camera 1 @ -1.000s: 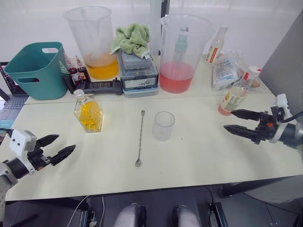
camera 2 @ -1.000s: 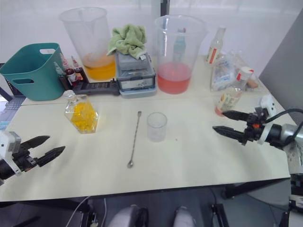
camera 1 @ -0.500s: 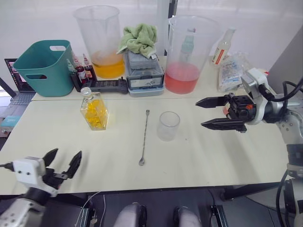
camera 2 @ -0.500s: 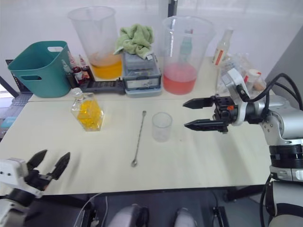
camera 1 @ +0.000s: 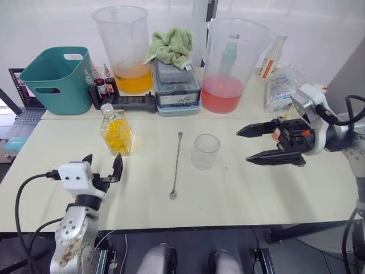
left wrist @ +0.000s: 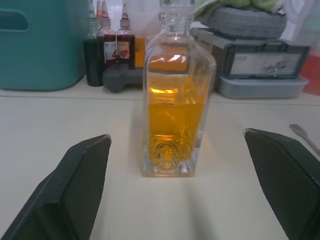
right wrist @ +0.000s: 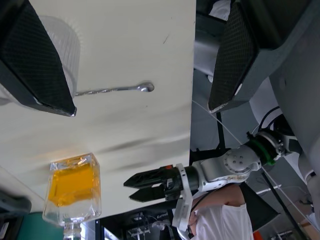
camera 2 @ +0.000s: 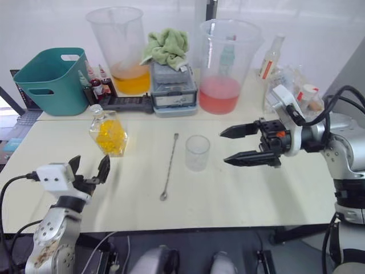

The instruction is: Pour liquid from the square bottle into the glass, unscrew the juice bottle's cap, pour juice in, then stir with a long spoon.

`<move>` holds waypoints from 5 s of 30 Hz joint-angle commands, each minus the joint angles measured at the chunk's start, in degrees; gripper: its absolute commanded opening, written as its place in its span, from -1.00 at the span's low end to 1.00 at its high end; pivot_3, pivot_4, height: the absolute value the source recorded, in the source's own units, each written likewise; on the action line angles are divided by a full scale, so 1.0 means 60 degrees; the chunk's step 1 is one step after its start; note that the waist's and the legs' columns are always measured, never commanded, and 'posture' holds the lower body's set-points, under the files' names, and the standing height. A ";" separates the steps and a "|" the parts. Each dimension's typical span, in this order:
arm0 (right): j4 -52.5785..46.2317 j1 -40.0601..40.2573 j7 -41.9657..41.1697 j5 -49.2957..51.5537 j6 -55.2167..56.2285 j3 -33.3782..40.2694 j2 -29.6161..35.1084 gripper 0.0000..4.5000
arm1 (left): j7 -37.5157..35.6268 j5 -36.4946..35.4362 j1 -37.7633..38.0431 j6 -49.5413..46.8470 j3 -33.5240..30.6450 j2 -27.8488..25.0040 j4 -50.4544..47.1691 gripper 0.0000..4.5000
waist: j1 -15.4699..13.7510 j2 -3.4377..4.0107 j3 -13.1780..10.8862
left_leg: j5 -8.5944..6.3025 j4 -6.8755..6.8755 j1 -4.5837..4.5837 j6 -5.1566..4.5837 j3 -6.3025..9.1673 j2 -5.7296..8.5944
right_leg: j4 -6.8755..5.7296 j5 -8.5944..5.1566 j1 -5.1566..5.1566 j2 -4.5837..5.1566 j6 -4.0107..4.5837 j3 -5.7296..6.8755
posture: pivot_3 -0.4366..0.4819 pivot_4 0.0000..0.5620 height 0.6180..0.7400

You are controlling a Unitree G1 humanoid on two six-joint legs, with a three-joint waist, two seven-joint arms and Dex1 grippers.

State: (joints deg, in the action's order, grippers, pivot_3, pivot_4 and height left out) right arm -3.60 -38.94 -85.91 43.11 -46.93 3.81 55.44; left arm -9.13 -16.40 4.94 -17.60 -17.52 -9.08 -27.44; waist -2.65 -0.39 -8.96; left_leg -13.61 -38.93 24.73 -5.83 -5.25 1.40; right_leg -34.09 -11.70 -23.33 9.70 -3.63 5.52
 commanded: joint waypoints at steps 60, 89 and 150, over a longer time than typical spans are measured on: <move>-0.1749 0.0828 0.2020 0.1817 -0.0892 0.1431 0.0455 1.00 | -0.6803 -0.5248 -0.3405 -0.2695 0.1259 -0.4692 -0.0375 0.26 | 0.0082 -0.0122 -0.0079 | 0.0069 -0.0023 0.0133 0.0092 -0.0015 -0.0017 | -0.0007 0.0097 -0.0130 -0.0063 0.0014 0.0020 | -0.05 -0.47 1.00; -0.3507 0.3216 0.3076 0.2727 -0.1324 0.3996 0.1769 1.00 | -0.9910 -0.0846 -0.6549 0.0056 0.5904 -0.2528 0.4131 0.26 | -0.0008 -0.0115 -0.0078 | 0.0100 -0.0062 0.0139 -0.0020 -0.0037 -0.0035 | -0.0014 0.0100 -0.0132 -0.0051 0.0017 0.0018 | -0.05 -0.47 1.00; -0.3956 0.1898 0.5041 -0.0438 0.1365 -0.0602 -0.1921 -0.52 | -0.9036 -0.0718 -0.6211 -0.1016 0.5672 -0.2598 0.2910 0.24 | 0.0054 -0.0110 -0.0075 | 0.0085 -0.0164 0.0131 -0.0044 -0.0032 -0.0035 | -0.0138 0.0097 -0.0130 -0.0069 0.0016 0.0008 | -0.05 -0.47 1.00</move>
State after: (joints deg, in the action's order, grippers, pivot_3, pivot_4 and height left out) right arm -26.72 -26.83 -55.78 39.59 -39.70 -1.51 44.29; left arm -63.46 -20.85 -32.61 -24.19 16.16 -24.74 -8.96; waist -2.32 -1.05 -9.41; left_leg -13.09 -39.91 25.50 -6.10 -5.44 1.18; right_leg -34.92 -11.11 -24.11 9.27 -3.53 5.57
